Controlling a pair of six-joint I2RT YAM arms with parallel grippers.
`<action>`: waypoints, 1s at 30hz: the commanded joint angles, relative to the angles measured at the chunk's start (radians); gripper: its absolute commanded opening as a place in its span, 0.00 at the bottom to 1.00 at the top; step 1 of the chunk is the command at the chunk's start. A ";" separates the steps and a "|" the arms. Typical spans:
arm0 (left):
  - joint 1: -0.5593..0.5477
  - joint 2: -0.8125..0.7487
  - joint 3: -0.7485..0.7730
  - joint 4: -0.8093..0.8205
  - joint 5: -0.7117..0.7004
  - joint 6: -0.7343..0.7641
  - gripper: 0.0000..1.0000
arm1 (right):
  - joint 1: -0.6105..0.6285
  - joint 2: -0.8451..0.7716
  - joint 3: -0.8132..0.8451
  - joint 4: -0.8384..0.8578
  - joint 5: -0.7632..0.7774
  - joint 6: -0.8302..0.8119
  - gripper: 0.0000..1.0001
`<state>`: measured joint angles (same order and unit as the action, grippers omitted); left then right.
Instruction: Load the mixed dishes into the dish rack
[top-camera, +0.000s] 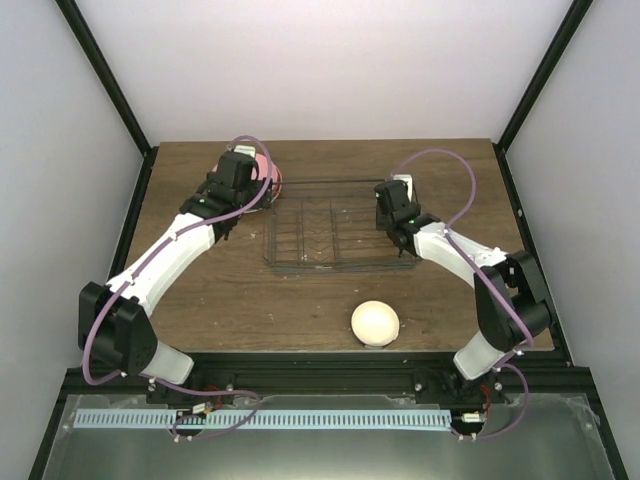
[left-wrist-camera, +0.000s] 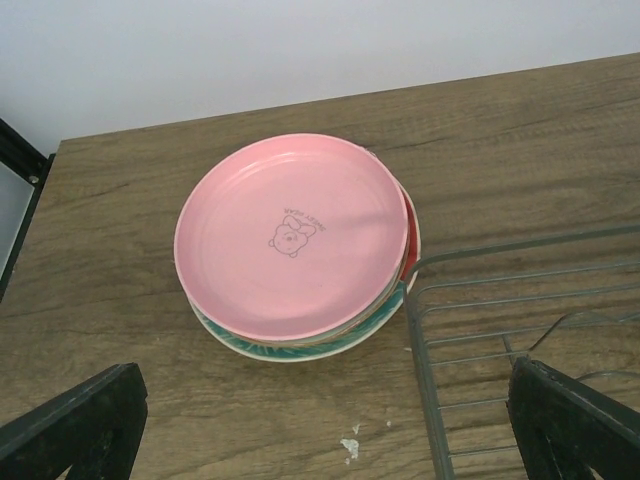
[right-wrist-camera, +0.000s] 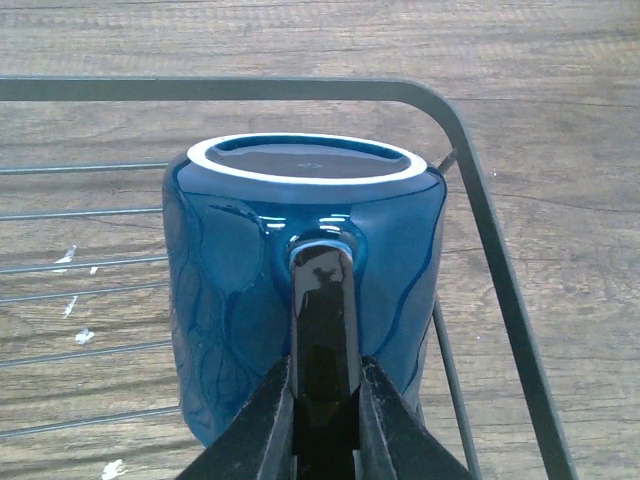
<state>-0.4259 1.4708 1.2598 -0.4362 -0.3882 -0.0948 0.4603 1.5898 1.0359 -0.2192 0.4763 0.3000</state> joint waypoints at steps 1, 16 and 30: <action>0.003 -0.012 -0.011 0.024 -0.017 0.013 1.00 | 0.008 0.002 -0.007 0.180 0.101 -0.071 0.01; 0.003 0.014 -0.017 0.037 -0.002 0.018 1.00 | 0.011 0.041 -0.131 0.404 0.106 -0.141 0.01; 0.003 0.027 -0.028 0.032 -0.005 0.017 1.00 | 0.026 0.037 -0.183 0.393 0.041 -0.107 0.26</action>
<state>-0.4259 1.4853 1.2396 -0.4171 -0.3954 -0.0772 0.4759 1.6428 0.8524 0.1726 0.5285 0.1638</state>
